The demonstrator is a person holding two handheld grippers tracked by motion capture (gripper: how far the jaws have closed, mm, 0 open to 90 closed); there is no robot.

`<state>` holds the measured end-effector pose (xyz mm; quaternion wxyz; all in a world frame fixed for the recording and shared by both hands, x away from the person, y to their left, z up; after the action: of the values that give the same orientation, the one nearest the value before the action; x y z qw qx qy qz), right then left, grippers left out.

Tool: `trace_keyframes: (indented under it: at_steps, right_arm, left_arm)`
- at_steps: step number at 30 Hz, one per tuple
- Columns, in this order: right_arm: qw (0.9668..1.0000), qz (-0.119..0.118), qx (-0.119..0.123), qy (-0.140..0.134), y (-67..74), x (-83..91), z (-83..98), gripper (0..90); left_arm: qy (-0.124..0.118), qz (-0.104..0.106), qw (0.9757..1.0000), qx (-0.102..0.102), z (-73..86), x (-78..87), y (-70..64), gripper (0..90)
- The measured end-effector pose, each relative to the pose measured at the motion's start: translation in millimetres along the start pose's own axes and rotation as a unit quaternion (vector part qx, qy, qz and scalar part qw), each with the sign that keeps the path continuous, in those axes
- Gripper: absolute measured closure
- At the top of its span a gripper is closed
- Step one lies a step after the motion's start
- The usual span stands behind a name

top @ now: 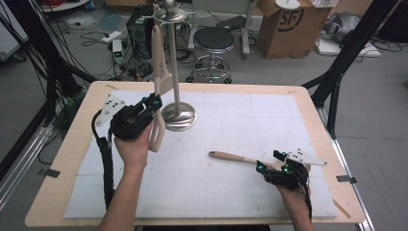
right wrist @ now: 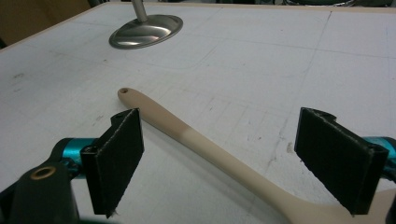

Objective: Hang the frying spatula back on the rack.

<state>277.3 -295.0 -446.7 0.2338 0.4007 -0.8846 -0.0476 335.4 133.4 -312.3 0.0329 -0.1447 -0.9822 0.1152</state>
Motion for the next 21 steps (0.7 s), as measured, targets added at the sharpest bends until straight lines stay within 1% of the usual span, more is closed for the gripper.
trace_keyframes:
  at_steps: [2, 4, 6, 10, 16, 18, 19, 21]
  right_arm:
    - [1.0, 0.001, 0.002, -0.001, -0.5, 0.0, -0.1, 14.7]
    - [1.0, 0.001, 0.0, -0.001, -0.5, 0.6, -0.1, 14.7]
    - [1.0, 0.002, 0.0, -0.001, -1.1, 1.0, -0.1, 14.7]
    - [1.0, 0.002, 0.0, -0.001, -1.0, 1.3, -0.2, 14.7]
    - [1.0, 0.002, -0.002, -0.001, -0.7, 1.5, -0.1, 14.7]
    - [1.0, 0.002, -0.003, -0.002, -0.7, 1.7, -0.2, 14.7]
    - [1.0, 0.002, -0.003, -0.002, -0.9, 1.9, -0.2, 14.7]
    - [1.0, 0.003, -0.002, -0.002, -1.5, 2.3, -0.1, 14.7]
  left_arm:
    - [-0.001, -0.001, 1.0, -0.005, -3.5, -1.7, 0.1, 77.7]
    - [0.01, -0.002, 0.9999, -0.009, -4.3, -5.0, 1.2, 77.7]
    - [0.013, -0.001, 0.9998, -0.014, -3.4, -7.1, 1.7, 77.7]
    - [0.015, -0.001, 0.9998, -0.013, -3.0, -10.3, 2.0, 77.7]
    - [0.028, 0.002, 0.9995, -0.017, -2.6, -18.3, 2.2, 77.7]
    - [0.035, 0.006, 0.9993, -0.015, 0.4, -21.0, 2.4, 77.5]
    - [0.033, 0.008, 0.9994, -0.012, 1.7, -21.5, 2.7, 77.3]
    - [0.029, 0.012, 0.9995, 0.002, 4.4, -22.0, 5.1, 75.6]
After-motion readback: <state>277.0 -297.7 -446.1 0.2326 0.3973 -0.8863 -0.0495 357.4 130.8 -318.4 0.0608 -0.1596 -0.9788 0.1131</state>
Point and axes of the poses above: each handheld gripper's, and its own axes: x roughly backward along the jaws, z roughly out of its underside, y roughly to its left, the point moved 3 cm from there along -x, roughly forward along the jaws, and after that the axes turned 15 degrees about -z, right-handed, at the moved point
